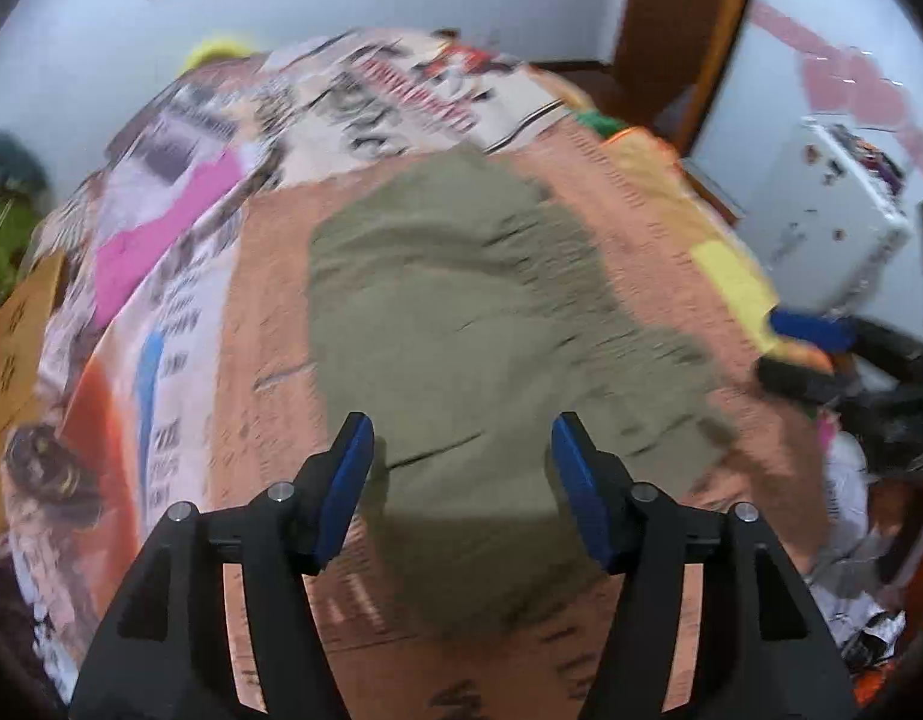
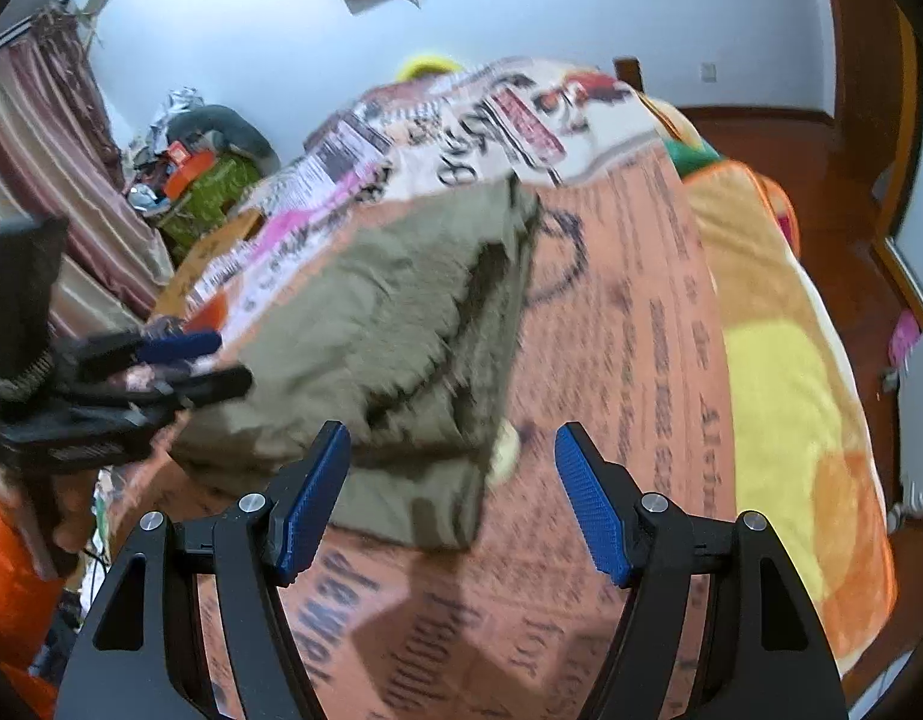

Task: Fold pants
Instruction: 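Open the left gripper and move it off the pants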

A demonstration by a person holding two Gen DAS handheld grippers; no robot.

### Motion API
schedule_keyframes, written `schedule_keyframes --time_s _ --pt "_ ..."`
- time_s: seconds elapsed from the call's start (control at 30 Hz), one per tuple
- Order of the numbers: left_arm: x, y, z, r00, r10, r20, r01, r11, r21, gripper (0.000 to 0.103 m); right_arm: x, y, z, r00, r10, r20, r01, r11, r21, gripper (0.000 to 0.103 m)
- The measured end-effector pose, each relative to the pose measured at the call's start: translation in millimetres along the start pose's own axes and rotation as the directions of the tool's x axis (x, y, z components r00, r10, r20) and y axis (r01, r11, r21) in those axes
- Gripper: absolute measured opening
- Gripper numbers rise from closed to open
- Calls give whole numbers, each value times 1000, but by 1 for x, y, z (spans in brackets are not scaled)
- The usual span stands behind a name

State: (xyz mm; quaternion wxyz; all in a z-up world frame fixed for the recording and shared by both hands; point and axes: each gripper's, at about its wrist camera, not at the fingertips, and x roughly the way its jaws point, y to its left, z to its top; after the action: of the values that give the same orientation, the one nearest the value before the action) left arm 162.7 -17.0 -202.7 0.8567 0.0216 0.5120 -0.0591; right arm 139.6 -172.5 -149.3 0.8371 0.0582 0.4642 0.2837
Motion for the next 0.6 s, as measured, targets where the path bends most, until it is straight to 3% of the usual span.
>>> schedule_keyframes --time_s 0.07,0.2,0.33,0.5,0.6 --pt "14 8 -13 999 -3 -50 2 1000 -13 62 5 6 6 1000 5 13 -5 1000 -4 67" --pt "16 16 -22 1000 -7 -25 7 1000 -8 69 23 11 7 1000 21 -4 -21 1000 8 67" --pt "7 35 -4 1000 10 7 -10 999 -31 69 47 0 -9 997 15 -81 -11 999 51 67" --pt "15 59 33 994 100 36 -99 995 -18 69 43 -10 -15 996 44 -78 -36 995 91 70" --pt "36 79 60 993 121 5 -121 992 -47 69 39 -11 -13 996 39 -75 -32 995 93 70"
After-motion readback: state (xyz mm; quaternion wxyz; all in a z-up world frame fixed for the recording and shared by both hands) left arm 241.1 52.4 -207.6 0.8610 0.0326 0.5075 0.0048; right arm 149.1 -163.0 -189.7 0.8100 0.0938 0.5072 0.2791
